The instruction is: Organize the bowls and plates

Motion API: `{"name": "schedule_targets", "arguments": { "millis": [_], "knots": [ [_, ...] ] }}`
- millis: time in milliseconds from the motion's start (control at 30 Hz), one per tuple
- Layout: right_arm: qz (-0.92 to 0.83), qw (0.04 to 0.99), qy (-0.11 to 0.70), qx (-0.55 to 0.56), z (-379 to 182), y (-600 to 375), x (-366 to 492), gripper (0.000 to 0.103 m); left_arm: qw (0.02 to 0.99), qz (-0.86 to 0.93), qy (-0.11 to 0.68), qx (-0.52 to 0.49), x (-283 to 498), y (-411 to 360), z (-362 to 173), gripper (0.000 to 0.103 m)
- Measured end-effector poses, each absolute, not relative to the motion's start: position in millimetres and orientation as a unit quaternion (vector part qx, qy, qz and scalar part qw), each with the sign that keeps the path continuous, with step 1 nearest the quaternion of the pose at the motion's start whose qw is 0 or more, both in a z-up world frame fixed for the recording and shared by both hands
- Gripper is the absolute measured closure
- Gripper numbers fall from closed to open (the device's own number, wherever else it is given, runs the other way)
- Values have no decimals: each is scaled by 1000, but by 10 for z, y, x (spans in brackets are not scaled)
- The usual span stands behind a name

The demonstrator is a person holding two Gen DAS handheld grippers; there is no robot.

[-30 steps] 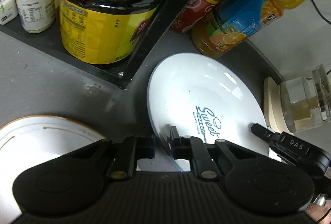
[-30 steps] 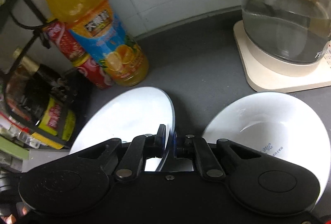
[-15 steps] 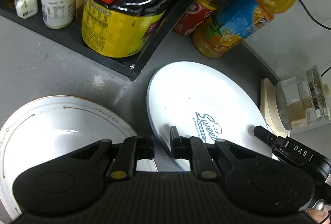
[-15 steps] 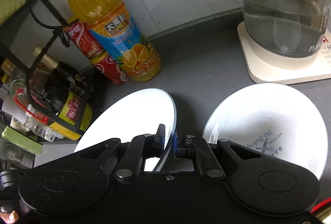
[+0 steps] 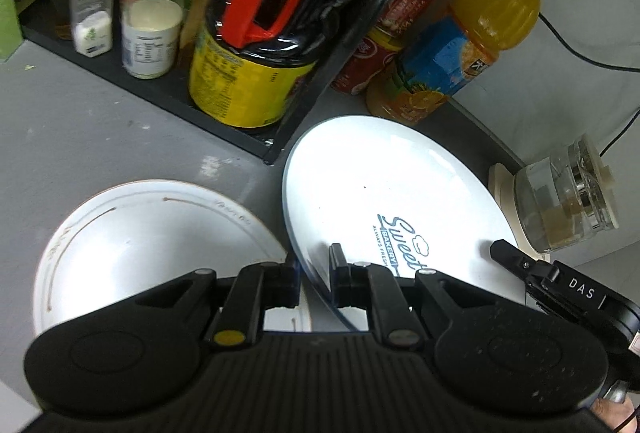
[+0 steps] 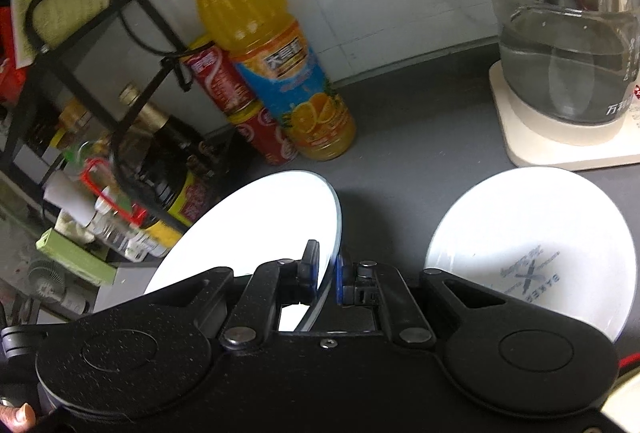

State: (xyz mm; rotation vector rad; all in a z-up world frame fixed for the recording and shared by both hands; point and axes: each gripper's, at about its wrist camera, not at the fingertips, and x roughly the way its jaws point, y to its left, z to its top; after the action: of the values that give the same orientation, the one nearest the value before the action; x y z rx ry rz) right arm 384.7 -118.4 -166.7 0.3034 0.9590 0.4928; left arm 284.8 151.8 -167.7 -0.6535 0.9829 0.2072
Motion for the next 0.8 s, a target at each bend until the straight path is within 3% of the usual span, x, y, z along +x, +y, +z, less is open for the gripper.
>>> {"name": "schedule_targets", "arguments": {
  "millis": [800],
  "knots": [
    [318,816,476,84,-1687,-587,3248,94,798,175,458,-350,1749,1888,-1697,91]
  ]
}}
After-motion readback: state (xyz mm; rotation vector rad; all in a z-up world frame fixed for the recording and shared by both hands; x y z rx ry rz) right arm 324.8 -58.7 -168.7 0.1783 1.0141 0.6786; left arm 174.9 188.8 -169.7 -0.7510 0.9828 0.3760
